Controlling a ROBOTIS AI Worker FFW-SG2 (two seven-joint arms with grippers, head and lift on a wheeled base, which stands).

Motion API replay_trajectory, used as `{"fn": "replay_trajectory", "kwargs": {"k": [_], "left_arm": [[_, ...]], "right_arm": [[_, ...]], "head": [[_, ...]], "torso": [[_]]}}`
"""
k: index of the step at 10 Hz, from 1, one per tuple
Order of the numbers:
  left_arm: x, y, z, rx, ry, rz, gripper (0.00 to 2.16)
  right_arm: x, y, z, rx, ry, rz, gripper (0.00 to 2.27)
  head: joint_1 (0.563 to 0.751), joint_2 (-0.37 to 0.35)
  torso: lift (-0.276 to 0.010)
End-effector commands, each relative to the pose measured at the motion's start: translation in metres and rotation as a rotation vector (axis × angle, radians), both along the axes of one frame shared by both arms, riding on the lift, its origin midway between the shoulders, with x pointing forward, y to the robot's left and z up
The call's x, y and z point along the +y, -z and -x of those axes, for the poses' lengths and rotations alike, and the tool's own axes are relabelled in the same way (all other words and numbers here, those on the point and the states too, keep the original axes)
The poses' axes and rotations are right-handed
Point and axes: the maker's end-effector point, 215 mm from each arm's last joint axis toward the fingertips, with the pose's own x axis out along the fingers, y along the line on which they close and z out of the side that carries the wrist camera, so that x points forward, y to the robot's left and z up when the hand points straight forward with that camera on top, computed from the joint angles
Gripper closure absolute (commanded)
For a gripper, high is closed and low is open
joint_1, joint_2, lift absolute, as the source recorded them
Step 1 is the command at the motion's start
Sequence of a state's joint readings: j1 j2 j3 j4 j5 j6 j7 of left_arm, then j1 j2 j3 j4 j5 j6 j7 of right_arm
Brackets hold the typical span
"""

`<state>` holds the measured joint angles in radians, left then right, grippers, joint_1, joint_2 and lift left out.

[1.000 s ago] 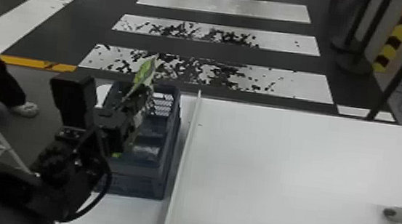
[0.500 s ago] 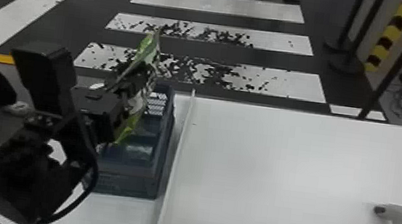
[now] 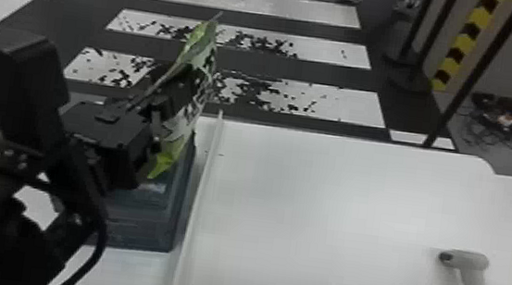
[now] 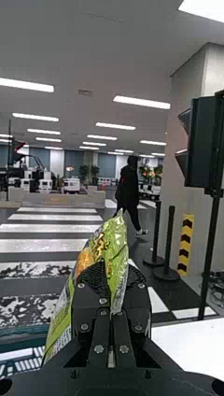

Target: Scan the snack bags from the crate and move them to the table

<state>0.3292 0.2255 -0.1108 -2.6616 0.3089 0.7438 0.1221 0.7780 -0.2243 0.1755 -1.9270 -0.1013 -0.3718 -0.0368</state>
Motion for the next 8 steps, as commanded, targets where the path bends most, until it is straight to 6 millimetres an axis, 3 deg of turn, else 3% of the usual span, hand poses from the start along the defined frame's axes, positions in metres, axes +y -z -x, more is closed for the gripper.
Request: {"fn": "replay_trajectory", "kwargs": {"k": [1,3,5,8], "left_arm": [[-0.018,-0.001,0.005,0.010,0.046,0.016,2.14],[-0.045,-0.002,0.011,0.024,0.121,0.070,2.14],[-0.057,0.004,0.011,0.036,0.137,0.069,2.14],[-0.080,0.051,0.007,0.127,0.170,0.055,2.14]], "right_arm": [[-0.007,-0.001,-0.002,-0.002,0.012,-0.001,0.08],[-0.008,-0.002,-0.002,-0.007,0.019,-0.004,0.08],[-0.008,-0.005,-0.001,-0.017,0.019,-0.008,0.08],[-0.010,-0.009,0.000,-0.035,0.029,-0.019,0.08]], "head": [[0.695,-0.043],[0.695,-0.084],[0.695,-0.127],[0.695,-0.158]], "torso": [[-0.095],[-0.095],[-0.095],[-0.095]]}}
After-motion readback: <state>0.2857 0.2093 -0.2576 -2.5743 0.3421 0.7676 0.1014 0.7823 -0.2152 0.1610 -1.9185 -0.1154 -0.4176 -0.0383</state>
